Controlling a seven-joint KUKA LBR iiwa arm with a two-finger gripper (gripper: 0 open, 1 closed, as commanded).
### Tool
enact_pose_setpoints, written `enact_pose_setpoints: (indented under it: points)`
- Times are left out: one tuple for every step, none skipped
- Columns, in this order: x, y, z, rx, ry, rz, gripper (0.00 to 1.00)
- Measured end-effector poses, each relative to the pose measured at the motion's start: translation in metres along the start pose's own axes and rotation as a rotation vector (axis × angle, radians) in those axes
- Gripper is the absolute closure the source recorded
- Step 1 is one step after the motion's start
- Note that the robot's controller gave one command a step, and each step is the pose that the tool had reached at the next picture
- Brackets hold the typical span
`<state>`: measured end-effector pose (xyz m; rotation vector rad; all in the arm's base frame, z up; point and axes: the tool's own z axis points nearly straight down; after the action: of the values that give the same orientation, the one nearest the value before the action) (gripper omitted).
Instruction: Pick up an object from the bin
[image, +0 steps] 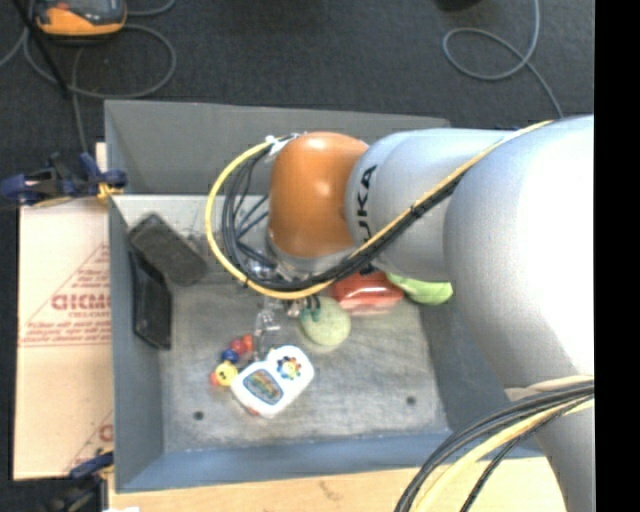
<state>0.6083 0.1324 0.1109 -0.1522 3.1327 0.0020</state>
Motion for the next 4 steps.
enact_pose_setpoints:
  points:
    - [0.027, 0.009, 0.007, 0.002, -0.001, -0.054, 0.00]
    - [0.034, 0.006, 0.008, -0.001, 0.005, -0.064, 0.00]
    - [0.039, -0.012, 0.020, -0.007, -0.012, 0.051, 0.00]
    - [0.058, 0.000, 0.024, -0.011, -0.026, -0.044, 1.00]
